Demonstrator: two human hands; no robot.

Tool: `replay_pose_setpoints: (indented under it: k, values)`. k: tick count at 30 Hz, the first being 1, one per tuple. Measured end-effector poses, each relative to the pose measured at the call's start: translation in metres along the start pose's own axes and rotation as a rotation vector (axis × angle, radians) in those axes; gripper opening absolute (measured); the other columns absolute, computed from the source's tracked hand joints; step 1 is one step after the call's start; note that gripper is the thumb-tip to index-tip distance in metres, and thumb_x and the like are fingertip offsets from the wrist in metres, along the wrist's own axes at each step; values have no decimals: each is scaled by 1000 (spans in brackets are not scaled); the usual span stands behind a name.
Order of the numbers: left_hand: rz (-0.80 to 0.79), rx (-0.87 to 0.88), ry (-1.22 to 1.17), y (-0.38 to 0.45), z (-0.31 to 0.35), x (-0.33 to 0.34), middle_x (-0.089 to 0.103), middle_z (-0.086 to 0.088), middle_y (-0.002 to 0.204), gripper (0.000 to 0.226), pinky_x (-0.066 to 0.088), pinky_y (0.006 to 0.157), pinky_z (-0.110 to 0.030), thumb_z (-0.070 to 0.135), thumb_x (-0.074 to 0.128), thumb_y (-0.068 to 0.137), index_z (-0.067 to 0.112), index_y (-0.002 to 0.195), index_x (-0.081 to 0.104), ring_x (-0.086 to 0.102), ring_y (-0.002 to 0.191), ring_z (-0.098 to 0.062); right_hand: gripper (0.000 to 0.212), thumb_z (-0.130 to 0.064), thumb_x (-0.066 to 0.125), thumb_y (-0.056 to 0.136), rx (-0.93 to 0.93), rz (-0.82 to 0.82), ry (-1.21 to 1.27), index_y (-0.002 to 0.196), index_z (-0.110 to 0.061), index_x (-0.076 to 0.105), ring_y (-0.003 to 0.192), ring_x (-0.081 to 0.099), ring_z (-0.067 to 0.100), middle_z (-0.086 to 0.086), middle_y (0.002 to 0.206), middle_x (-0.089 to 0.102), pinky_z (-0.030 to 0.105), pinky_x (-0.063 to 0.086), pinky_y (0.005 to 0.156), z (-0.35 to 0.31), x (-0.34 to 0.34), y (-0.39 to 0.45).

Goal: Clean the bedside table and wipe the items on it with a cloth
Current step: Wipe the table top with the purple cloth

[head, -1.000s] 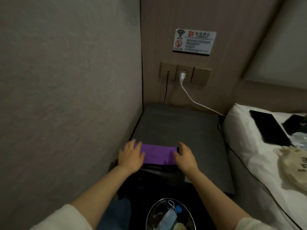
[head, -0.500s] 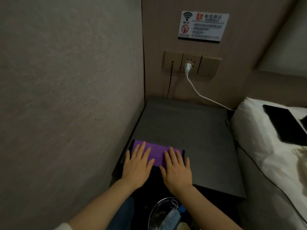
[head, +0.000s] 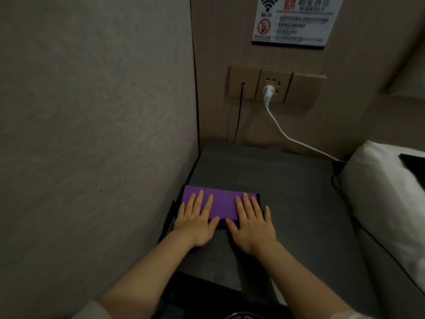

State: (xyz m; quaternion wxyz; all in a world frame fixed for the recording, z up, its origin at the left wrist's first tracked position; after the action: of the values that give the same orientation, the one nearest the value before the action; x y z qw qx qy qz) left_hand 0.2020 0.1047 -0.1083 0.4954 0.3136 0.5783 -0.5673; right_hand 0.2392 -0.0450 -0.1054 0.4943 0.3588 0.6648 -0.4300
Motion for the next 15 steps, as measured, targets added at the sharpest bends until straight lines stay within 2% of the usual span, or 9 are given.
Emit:
replay_pose_setpoints:
  k: [15]
  values:
    - [-5,20,-9,179,28,-69,-26,1,157,67,-11,118,-40,59,18,98,33,150,-14,-21,145,-19,73,-63,18,95,70,52,-38,155,-25,-2,149,-10,20,-2,162,-11,47,-8,118,49,-48,176]
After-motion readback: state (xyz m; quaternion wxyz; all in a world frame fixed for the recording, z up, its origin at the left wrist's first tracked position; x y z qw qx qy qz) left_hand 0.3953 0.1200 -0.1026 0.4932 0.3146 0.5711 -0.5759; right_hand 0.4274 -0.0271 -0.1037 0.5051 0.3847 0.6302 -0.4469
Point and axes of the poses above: each hand's wrist, its own y-axis towards the middle knuckle, its own x-axis out of the palm, z = x × y, the point moved 7 cm from there along y, towards the middle knuckle
